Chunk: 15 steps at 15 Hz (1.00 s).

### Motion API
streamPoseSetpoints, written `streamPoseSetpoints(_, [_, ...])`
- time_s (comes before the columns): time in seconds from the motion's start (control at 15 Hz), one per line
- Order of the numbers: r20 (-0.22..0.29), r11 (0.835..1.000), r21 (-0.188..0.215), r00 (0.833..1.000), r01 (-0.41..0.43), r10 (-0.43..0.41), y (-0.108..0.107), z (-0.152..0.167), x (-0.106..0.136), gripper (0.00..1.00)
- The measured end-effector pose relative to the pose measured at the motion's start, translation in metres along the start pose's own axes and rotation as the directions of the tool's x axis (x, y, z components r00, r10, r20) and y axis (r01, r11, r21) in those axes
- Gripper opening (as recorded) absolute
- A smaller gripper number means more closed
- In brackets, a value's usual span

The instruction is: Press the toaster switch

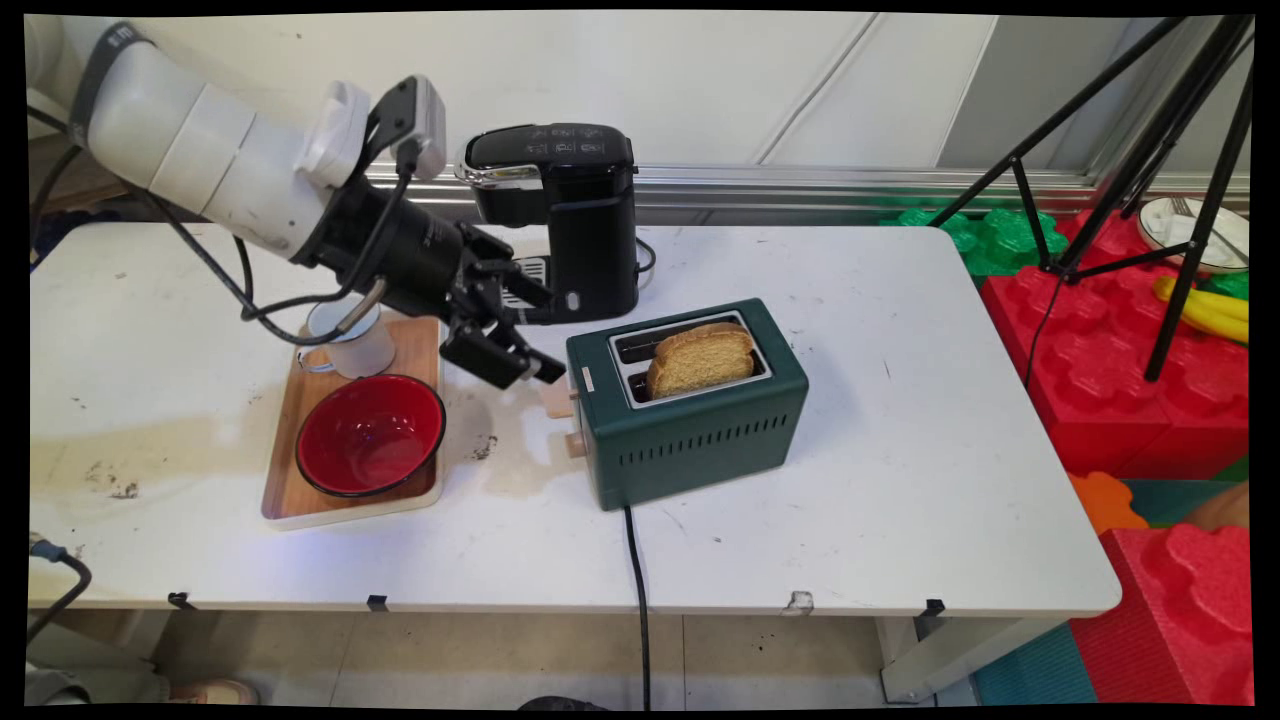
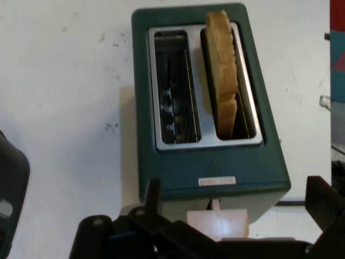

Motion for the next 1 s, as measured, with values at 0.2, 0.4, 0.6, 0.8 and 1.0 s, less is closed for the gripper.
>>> streamPoseSetpoints(0.2, [0.016,1.0,-0.006,1.0,-0.008,0.008,0.002,0.002,-0.005,1.0])
streamPoseSetpoints(0.4, [0.031,1.0,-0.012,0.999,-0.009,0.009,0.005,0.005,-0.009,1.0])
streamPoseSetpoints(0.6, [0.039,1.0,-0.009,0.999,-0.005,0.005,0.007,0.006,-0.012,0.0])
streamPoseSetpoints(0.8, [0.055,1.0,-0.005,0.998,0.007,-0.007,0.008,0.006,-0.017,0.0])
streamPoseSetpoints(1.0, [0.06,1.0,-0.003,0.998,0.017,-0.017,0.009,0.01,-0.018,0.0])
